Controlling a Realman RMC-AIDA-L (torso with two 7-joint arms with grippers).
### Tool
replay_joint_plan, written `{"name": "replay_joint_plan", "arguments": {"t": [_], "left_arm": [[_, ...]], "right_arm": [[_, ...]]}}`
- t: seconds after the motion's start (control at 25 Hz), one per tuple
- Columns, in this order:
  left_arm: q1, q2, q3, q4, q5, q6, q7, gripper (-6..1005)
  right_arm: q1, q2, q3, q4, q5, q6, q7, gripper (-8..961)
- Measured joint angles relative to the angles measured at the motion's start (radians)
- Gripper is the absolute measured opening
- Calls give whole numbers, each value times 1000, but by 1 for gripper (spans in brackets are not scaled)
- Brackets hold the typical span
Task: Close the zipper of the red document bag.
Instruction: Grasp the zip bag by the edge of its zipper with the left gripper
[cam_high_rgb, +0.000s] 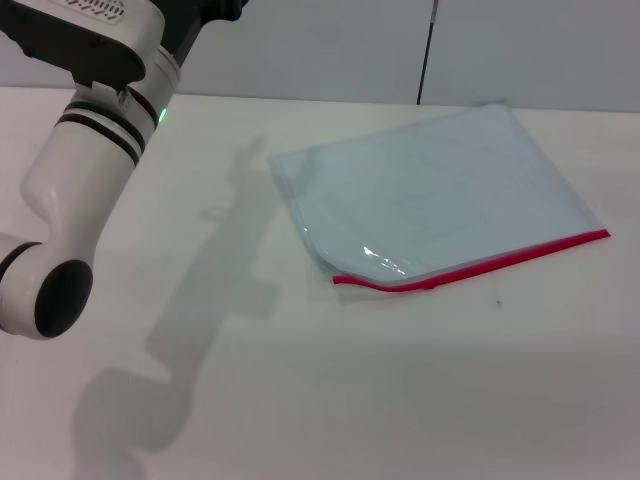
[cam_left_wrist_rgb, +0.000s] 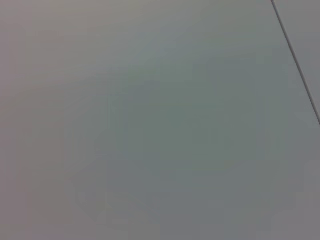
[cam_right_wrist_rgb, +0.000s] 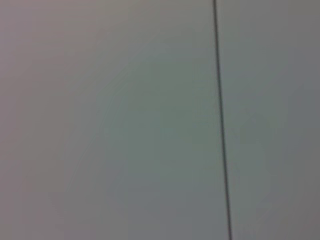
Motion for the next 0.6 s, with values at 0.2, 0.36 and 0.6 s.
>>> {"name": "replay_joint_plan", "arguments": {"t": [0.2,0.36,0.6], "left_arm": [[-2,0,0,4,0,0,0,895],[-2,0,0,6,0,0,0,895],[-3,0,0,7,0,0,0,894]], "right_arm": [[-6,0,32,0,-4,0,0,861],[-7,0,33,0,-5,0,0,861],[-8,0,34,-1,-5,-1,-7,861]]}}
